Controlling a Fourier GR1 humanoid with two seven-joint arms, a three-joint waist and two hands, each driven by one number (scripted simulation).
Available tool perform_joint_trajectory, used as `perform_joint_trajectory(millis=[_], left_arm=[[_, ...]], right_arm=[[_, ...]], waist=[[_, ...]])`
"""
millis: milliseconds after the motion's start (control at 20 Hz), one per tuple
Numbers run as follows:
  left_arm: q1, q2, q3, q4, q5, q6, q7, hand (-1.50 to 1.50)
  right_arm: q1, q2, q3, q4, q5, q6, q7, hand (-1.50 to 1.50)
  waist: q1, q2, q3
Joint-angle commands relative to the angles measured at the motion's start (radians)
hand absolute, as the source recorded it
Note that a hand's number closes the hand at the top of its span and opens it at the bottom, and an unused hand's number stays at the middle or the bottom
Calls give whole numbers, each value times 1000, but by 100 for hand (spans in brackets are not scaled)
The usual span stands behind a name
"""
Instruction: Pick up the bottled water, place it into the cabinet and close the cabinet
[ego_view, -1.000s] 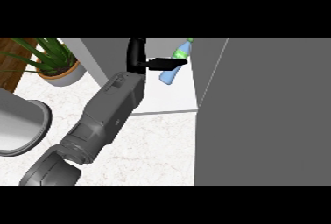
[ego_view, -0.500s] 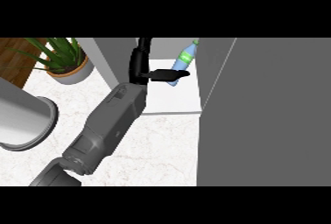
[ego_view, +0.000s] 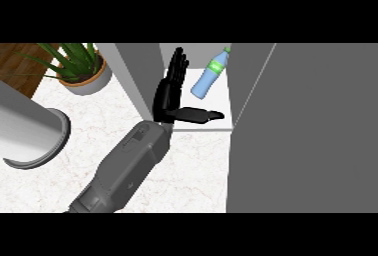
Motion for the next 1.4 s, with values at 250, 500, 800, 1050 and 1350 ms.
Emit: perform_joint_trajectory(millis=[250,500,800,1050,1350], left_arm=[[308,6,-174,-413,-34,13,27,-150],[389,100,-176,-588,-15,-16,114,150],[540,217,-182,-746,-10,-25,150,150],[719,328,-178,-898,-10,-65,105,-150],[829,410,-76,-1022,61,-67,117,-150]], right_arm=[[29,11,48,-113,61,-37,45,-150],[65,-75,33,-189,61,30,51,-150],[73,-194,61,-163,156,147,21,150],[68,-242,120,-155,239,216,-44,150],[99,-276,205,-288,282,223,-40,150]], waist=[[21,-2,0],[14,0,0],[8,0,0],[11,-4,0],[4,-10,-3]])
